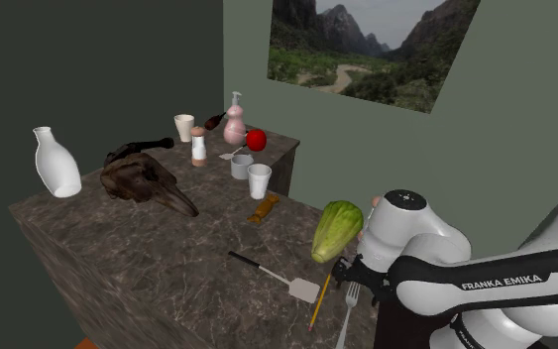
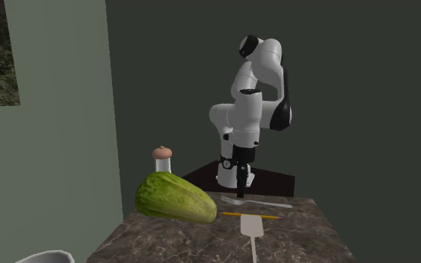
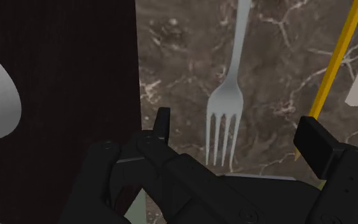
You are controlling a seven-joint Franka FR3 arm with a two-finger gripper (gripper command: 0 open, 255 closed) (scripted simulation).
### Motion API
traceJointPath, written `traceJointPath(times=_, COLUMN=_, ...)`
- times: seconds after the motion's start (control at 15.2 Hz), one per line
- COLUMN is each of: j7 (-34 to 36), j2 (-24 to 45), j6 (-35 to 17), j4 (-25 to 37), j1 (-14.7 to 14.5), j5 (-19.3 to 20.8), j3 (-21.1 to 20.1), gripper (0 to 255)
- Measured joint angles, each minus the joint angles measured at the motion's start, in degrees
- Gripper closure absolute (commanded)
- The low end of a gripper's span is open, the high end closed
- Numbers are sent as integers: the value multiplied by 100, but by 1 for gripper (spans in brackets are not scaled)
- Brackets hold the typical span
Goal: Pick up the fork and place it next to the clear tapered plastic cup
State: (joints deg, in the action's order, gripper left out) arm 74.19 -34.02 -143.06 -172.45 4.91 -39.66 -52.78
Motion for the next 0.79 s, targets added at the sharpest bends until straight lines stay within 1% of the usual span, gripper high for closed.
traceJointPath(times=0.26, j7=68, j2=662, j6=-688, j4=2, j1=335, j5=-12, j3=-376, gripper=0)
traceJointPath(times=0.33, j7=115, j2=933, j6=-959, j4=0, j1=489, j5=17, j3=-551, gripper=0)
traceJointPath(times=0.4, j7=123, j2=1060, j6=-1097, j4=-1, j1=574, j5=43, j3=-619, gripper=0)
traceJointPath(times=0.79, j7=124, j2=1143, j6=-1209, j4=-21, j1=606, j5=38, j3=-662, gripper=0)
